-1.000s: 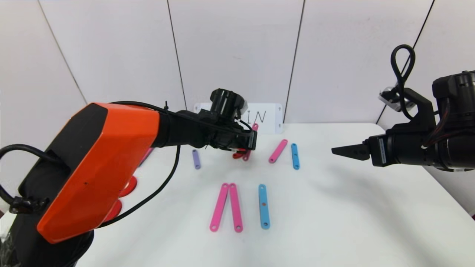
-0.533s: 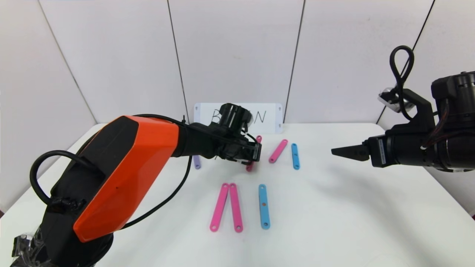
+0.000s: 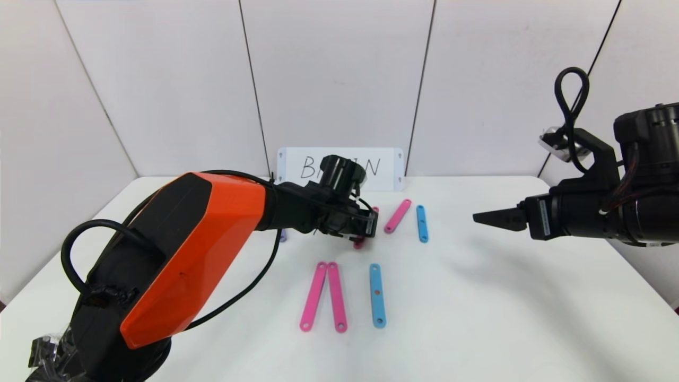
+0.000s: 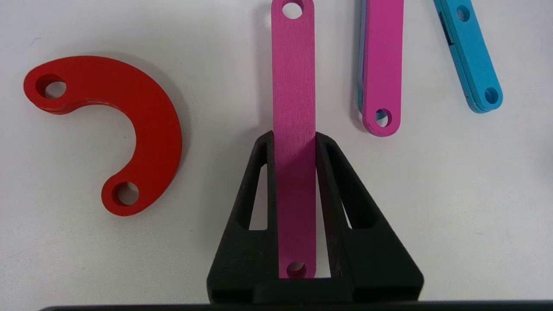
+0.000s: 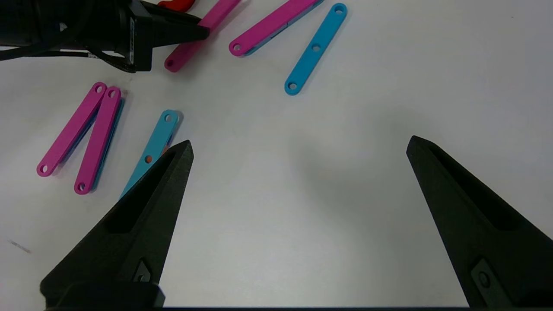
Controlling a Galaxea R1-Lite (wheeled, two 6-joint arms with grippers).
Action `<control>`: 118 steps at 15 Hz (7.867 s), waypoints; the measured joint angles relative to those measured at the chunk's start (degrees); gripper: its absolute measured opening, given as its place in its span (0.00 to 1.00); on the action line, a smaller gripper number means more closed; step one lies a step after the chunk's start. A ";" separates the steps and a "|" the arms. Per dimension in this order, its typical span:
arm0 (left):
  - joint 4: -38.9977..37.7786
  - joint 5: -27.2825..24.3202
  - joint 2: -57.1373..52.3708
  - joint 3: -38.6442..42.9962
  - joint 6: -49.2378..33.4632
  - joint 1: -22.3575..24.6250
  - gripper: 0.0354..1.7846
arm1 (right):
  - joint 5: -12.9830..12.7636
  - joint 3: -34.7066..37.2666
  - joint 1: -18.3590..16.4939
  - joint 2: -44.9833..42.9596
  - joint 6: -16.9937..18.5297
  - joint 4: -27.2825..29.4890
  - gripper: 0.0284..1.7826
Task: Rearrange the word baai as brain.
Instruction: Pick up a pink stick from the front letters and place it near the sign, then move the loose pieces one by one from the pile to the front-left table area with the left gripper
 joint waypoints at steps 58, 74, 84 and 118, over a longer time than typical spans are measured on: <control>29.33 6.88 -6.10 -0.72 10.75 36.16 0.83 | 0.05 1.46 0.78 1.88 -0.61 -0.16 0.97; 31.76 6.96 -10.07 0.74 10.31 35.39 0.16 | 0.00 1.49 0.85 2.51 -0.59 -0.18 0.97; 31.70 7.16 -29.45 22.49 2.60 28.45 0.16 | -0.78 3.91 1.18 3.69 -0.37 -7.81 0.97; 19.96 9.22 -30.99 43.01 -3.95 18.10 0.97 | -0.78 4.16 1.44 4.17 -0.37 -7.86 0.97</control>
